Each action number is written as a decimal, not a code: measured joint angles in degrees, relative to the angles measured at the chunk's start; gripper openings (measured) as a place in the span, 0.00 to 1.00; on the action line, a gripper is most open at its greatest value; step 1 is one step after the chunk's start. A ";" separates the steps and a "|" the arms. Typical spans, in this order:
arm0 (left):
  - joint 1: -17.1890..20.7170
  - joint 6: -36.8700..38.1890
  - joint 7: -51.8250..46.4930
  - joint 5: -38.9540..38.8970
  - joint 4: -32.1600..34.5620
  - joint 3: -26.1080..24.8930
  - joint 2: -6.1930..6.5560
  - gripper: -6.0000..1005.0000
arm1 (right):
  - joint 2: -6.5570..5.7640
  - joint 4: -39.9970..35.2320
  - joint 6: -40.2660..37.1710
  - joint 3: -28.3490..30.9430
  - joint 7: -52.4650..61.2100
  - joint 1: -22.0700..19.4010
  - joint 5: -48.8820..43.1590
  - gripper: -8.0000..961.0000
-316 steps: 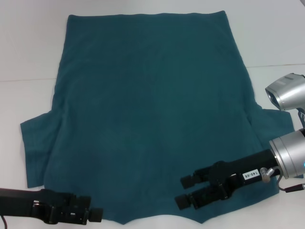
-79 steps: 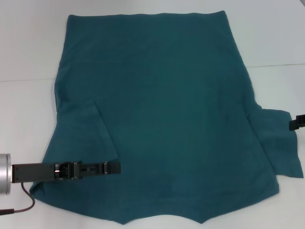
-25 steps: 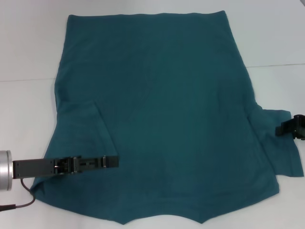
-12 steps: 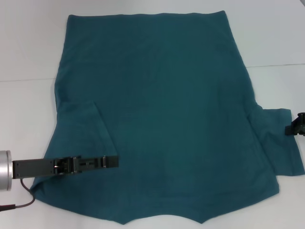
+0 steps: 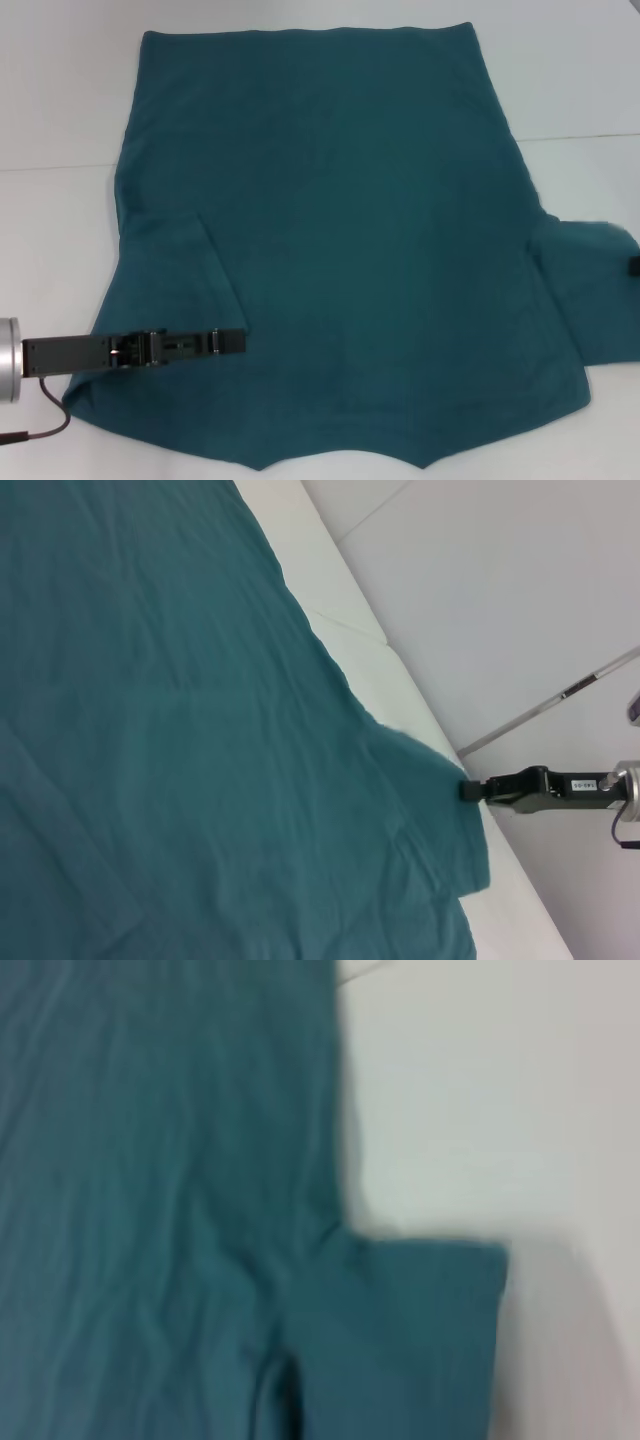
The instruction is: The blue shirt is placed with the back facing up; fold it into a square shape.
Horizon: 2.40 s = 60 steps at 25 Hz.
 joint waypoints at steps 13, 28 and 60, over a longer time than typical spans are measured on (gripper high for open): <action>0.25 0.16 -0.62 0.00 0.04 -0.26 0.01 0.91 | -1.47 -1.40 -2.06 -2.99 2.77 7.95 -3.77 0.03; 0.01 -1.07 -0.82 0.00 0.03 -0.55 0.11 0.91 | 1.73 -1.11 -8.90 -8.16 3.41 13.50 -2.87 0.03; 0.41 -3.51 -0.99 -0.60 -0.09 -1.86 -0.16 0.91 | 5.94 6.10 2.18 -15.62 8.04 20.49 -2.39 0.04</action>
